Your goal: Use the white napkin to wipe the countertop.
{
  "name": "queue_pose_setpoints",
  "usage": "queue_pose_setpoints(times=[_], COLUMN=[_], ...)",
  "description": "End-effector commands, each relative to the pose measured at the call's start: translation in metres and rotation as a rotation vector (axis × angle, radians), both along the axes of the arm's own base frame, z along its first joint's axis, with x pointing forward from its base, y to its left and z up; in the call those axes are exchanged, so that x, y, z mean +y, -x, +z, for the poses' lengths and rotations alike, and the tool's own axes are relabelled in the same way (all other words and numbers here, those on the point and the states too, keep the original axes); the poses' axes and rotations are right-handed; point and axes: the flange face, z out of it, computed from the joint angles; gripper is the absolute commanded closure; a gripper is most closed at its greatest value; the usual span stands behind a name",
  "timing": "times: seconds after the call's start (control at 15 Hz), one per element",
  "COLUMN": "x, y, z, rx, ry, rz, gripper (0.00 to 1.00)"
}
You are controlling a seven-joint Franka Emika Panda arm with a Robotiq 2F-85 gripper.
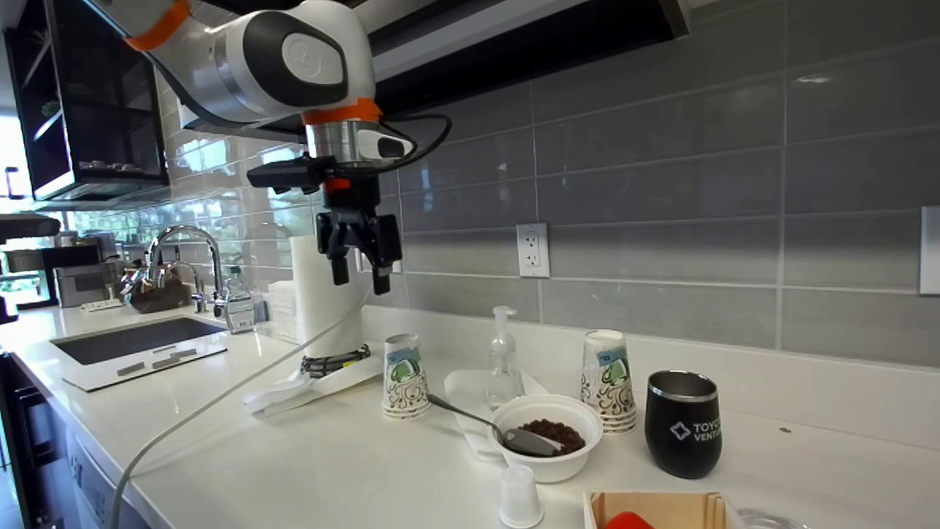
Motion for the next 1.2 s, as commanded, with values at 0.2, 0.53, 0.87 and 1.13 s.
queue_pose_setpoints(times=[0.2, 0.53, 0.87, 1.13], x=[0.116, 0.161, 0.192, 0.218], y=[0.022, 0.047, 0.046, 0.040], z=[-0.020, -0.058, -0.104, -0.143], rx=[0.036, 0.099, 0.072, 0.062], ry=[-0.017, -0.014, -0.078, -0.120], rz=[0.103, 0.096, 0.041, 0.011], gripper=[0.00, 0.00, 0.00, 0.00])
